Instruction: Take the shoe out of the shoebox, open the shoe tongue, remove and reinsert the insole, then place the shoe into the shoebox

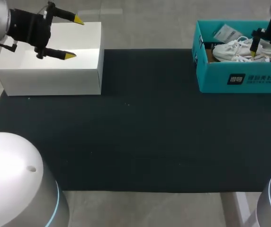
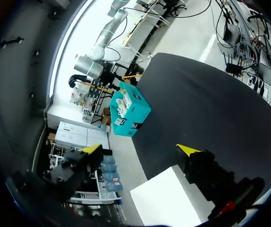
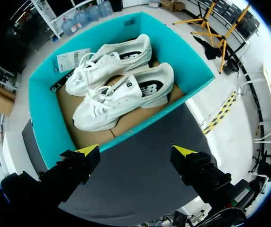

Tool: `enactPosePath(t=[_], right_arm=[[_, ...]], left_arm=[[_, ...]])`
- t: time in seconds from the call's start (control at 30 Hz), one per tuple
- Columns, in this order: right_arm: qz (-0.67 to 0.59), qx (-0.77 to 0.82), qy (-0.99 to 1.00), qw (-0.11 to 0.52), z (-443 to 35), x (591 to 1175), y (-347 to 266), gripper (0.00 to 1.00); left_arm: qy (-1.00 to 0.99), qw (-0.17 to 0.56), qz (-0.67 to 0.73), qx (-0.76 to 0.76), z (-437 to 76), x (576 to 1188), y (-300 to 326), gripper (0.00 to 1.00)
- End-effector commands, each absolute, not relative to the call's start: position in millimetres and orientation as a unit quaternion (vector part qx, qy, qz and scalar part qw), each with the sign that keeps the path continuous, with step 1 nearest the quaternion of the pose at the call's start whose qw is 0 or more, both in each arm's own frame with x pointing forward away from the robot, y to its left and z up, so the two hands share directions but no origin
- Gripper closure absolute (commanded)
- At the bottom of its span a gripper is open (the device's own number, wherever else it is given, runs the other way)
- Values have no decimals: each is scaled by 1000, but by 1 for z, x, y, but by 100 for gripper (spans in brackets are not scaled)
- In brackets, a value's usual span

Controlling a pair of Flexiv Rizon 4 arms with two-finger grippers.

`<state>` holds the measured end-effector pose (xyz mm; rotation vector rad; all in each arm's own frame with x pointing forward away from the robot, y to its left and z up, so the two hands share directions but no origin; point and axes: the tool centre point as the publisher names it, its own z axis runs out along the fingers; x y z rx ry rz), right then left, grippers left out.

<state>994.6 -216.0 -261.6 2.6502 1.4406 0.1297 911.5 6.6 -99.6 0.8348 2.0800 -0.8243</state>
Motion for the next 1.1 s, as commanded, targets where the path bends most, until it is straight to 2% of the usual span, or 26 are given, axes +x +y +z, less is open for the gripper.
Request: enactPosePath(t=[0.03, 0.2, 0.23, 0.67, 0.83, 0.97, 1.1], right_arm=[[35, 875, 480, 61, -257, 979, -217, 0], [22, 866, 496, 59, -256, 962, -214, 0], [19, 867, 495, 62, -257, 959, -215, 0], [26, 871, 487, 68, -259, 956, -210, 0], [29, 872, 486, 58, -261, 957, -210, 0], [37, 875, 481, 37, -265, 953, -209, 0], [30, 875, 482, 32, -269, 946, -210, 0]], left_arm=[[931, 292, -148, -162, -114, 917, 8, 0], [923, 276, -111, -243, -125, 935, 19, 0], [920, 298, -121, -223, -124, 936, 19, 0], [920, 298, -121, -223, -124, 936, 19, 0], [893, 166, -72, -412, -130, 943, 4, 0], [866, 108, -47, -487, -136, 948, 6, 0], [843, 87, -14, -530, -150, 955, 14, 0]])
